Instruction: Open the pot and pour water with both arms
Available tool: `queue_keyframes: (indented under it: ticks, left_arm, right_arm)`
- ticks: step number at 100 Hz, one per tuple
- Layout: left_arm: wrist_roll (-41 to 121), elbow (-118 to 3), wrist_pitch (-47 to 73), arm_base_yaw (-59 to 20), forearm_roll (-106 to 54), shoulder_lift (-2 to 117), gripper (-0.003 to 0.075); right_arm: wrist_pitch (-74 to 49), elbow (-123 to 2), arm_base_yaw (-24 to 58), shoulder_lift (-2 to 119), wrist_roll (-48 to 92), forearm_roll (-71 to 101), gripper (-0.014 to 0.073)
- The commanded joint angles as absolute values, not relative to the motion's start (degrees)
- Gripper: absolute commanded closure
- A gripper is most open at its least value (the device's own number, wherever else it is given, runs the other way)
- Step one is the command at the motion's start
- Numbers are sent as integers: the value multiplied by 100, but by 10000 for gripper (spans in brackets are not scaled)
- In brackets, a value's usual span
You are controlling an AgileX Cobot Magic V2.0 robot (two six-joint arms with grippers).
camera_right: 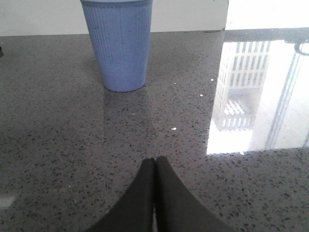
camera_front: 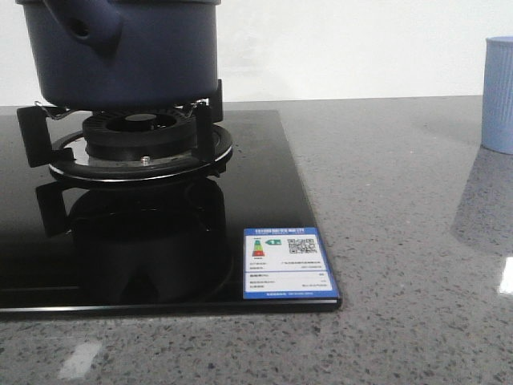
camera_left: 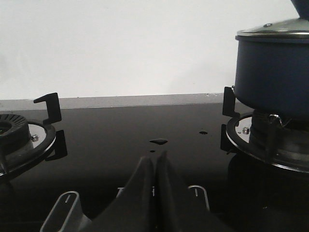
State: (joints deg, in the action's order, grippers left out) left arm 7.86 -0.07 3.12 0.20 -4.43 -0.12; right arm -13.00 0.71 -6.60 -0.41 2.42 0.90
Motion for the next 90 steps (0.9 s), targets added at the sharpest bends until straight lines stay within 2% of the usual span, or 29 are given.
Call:
queue_keyframes:
  ticks: [1,90]
  left_arm:
    - [731,61,-106,-4,-499,-159,740]
    - [731,61,-106,-4,-499,-159,740]
  right_arm:
    - [-876,204,-705,-163,313,92,650]
    - [-780,204,-705,-163,313,92,650]
